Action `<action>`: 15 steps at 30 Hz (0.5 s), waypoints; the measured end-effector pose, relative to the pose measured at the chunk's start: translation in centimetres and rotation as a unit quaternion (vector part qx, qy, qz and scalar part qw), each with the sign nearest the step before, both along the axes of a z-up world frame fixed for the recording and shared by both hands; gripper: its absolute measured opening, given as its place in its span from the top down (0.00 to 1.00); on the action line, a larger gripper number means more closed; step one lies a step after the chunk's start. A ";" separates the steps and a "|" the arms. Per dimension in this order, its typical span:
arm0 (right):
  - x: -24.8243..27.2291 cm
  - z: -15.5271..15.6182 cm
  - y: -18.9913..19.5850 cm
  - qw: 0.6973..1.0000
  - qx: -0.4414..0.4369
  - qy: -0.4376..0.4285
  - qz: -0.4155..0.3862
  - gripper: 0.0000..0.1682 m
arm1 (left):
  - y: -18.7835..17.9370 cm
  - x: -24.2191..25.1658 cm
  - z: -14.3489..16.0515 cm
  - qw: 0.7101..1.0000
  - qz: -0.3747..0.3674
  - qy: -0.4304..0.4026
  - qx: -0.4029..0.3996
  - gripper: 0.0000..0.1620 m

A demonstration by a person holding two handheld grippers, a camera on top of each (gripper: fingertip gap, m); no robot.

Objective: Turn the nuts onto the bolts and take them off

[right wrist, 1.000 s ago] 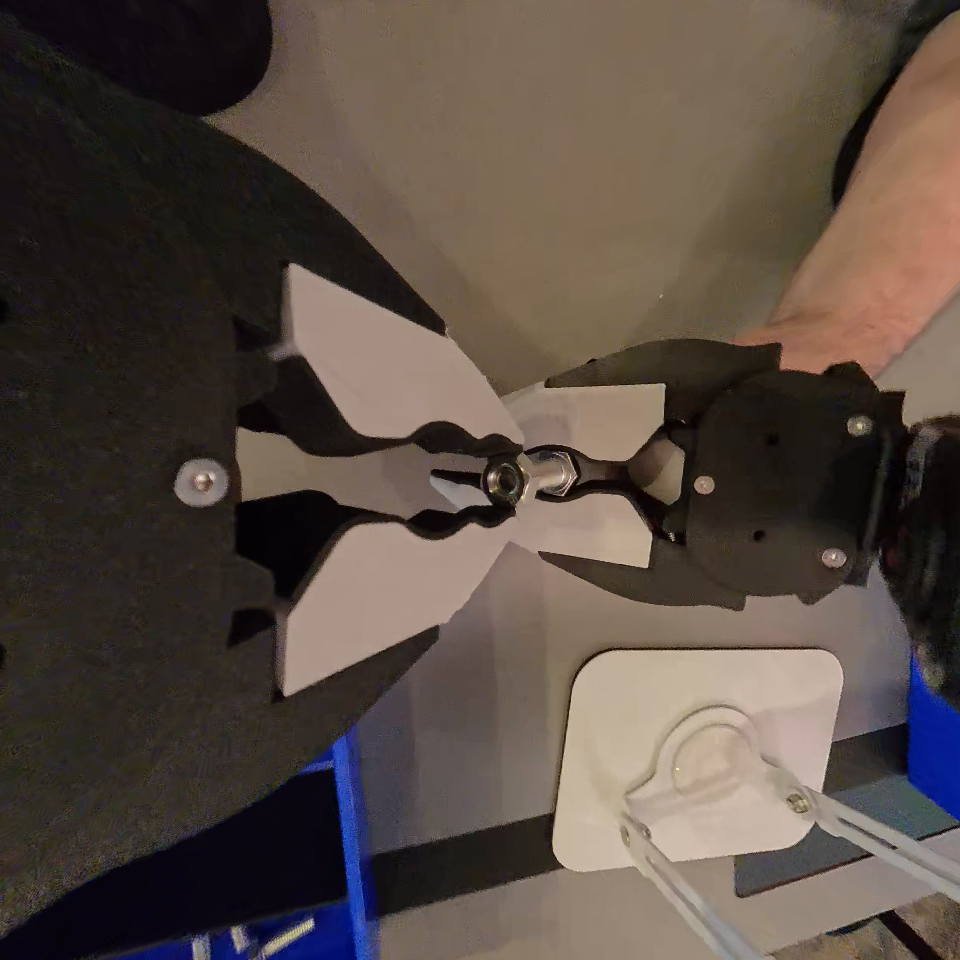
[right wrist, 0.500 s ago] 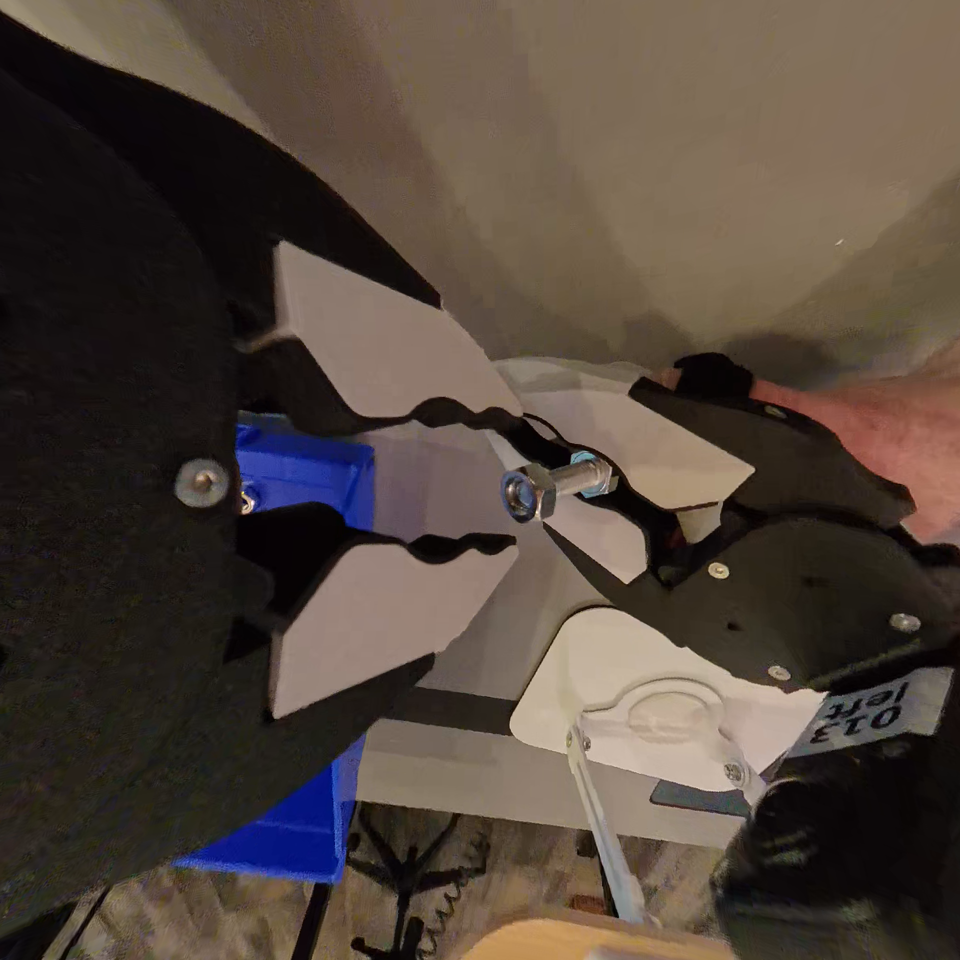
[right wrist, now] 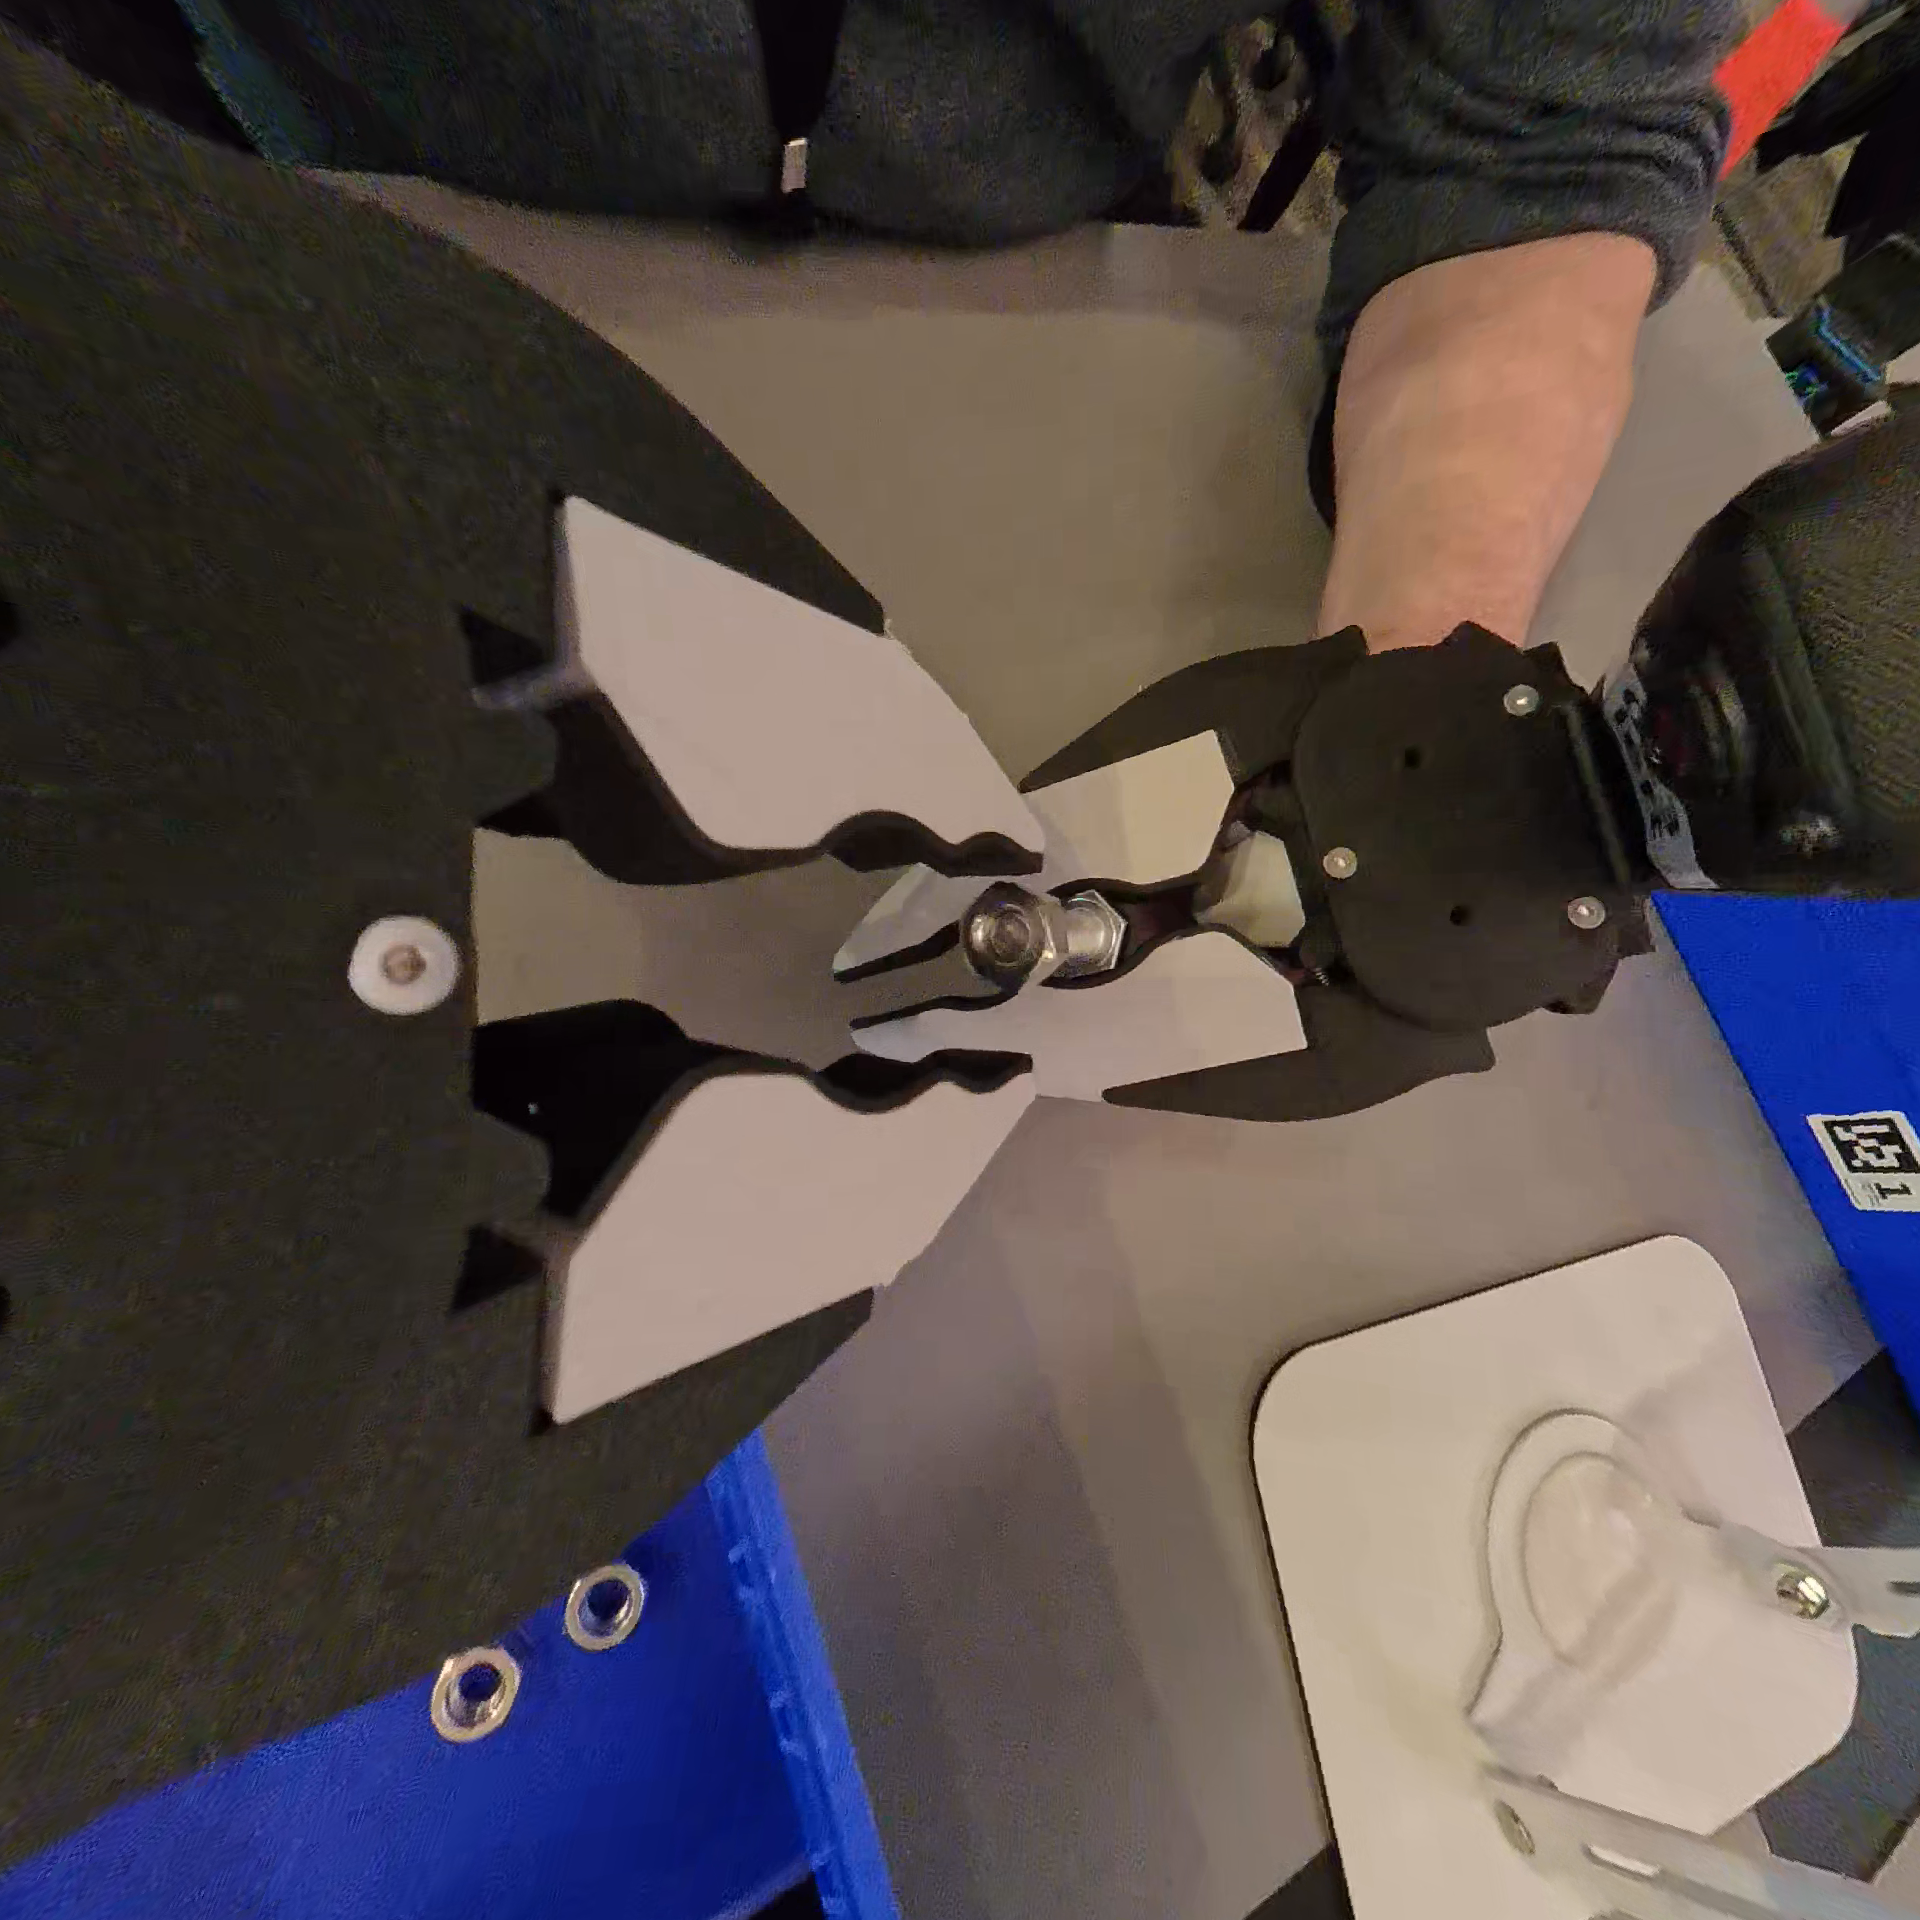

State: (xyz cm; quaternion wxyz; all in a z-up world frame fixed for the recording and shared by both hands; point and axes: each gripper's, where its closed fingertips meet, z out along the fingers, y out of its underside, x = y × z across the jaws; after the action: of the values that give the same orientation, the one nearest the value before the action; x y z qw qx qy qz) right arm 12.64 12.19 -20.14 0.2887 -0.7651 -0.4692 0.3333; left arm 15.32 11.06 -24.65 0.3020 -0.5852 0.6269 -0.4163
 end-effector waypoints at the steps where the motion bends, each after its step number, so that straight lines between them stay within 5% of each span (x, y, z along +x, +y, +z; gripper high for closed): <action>1: -0.1 -0.1 0.0 1.000 -0.008 0.007 -0.004 0.82 | -0.1 0.0 -0.2 1.000 -0.002 0.005 0.006 0.94; 7: -0.4 -0.1 -0.2 1.000 -0.005 0.009 -0.003 0.89 | 0.2 0.0 -0.3 1.000 0.007 0.007 0.008 0.94; 15: -0.6 0.4 -1.4 0.967 0.192 -0.107 0.127 0.89 | -2.6 -0.5 0.7 0.992 -0.082 -0.005 -0.095 0.94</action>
State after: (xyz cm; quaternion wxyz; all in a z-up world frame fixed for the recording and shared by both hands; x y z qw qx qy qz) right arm 12.07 10.82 -19.73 0.3334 -0.6607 -0.6458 0.1877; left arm 14.80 8.43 -23.99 0.2128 -0.5556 0.6288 -0.5006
